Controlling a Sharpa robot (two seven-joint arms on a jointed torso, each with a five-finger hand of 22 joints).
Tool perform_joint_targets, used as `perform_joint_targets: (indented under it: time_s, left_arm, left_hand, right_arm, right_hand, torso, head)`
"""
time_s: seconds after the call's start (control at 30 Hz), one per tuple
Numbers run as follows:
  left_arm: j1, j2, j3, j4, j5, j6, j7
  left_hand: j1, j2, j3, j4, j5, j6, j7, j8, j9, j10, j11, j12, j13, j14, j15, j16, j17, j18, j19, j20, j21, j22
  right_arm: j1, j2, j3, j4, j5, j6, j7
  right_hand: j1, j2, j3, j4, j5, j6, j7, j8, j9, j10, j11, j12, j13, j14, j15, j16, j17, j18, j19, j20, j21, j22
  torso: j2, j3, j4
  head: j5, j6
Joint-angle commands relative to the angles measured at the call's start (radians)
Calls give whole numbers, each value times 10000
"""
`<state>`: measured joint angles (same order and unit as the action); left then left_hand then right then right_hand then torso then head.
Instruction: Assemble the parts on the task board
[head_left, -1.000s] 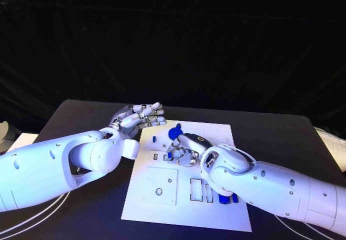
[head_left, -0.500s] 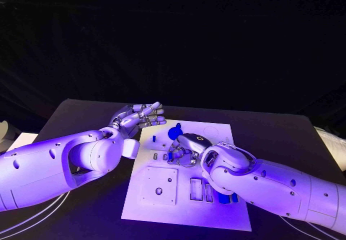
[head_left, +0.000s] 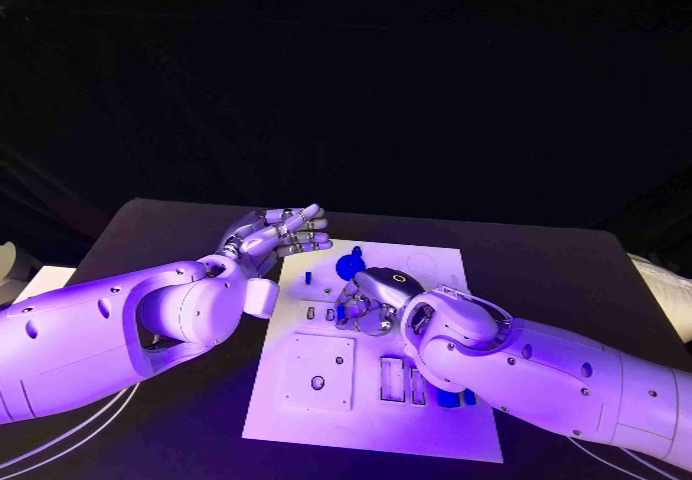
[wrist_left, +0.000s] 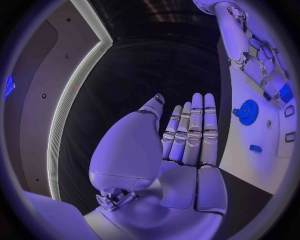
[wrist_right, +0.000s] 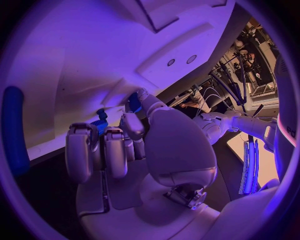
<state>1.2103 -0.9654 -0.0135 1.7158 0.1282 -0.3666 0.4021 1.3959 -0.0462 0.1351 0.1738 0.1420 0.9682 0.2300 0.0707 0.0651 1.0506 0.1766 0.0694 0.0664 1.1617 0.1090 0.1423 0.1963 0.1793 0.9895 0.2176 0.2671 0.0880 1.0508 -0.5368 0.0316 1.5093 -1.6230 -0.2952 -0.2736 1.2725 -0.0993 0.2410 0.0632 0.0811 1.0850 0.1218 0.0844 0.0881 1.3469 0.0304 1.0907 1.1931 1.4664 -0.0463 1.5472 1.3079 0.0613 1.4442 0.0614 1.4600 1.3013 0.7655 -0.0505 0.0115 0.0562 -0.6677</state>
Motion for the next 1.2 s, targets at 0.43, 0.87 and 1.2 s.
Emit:
perform_joint_targets:
  time_s: [0.43, 0.87, 1.2]
  left_arm:
    - [7, 30, 5, 1, 15, 229, 70]
    - [6, 26, 4, -81, -19, 250, -68]
    - [7, 153, 3, -665, -4015, 1098, -3736]
  left_hand:
    - [8, 76, 7, -72, -41, 7, -11, -16, 8, -3, -60, 5, -3, 12, 47, -35, 12, 41, 36, 47, -57, -11]
    - [15, 99, 18, -100, -39, 66, -56, 6, 15, 90, -110, 43, 7, 244, -23, 60, 100, 60, 192, -4, 16, 13]
    - [-314, -185, -64, 140, -66, 926, -928, 318, 125, 2999, -1295, 1758, 1058, 3574, -1328, 8398, 7134, -69, 3149, -1391, 2721, 1424]
  right_arm:
    - [-124, -47, -93, 156, 484, -1575, -104]
    - [-70, -853, 79, 1061, 1481, -2366, 1694]
    - [1012, -2782, 229, 1952, 5373, -59, 3821]
  right_hand:
    - [-105, -555, -898, 711, -239, -791, 164, -177, -210, -362, 216, -351, -372, 853, 242, -208, 1809, -57, 2, 208, -72, 0]
    - [285, -456, -1155, 1014, -126, -833, 173, -116, -210, -363, 223, -212, -349, 861, 253, -200, 1843, -73, 58, 227, -32, 89]
    - [629, -247, -1322, 988, 178, -1038, 260, -147, -220, -799, 304, -639, -736, 772, 322, -370, 1574, 38, -222, 281, -301, -466]
  torso:
    - [5, -1, 4]
    - [-12, 7, -7]
    - [-180, 72, -112]
  head:
    - [-14, 9]
    - [16, 21]
    - [121, 8]
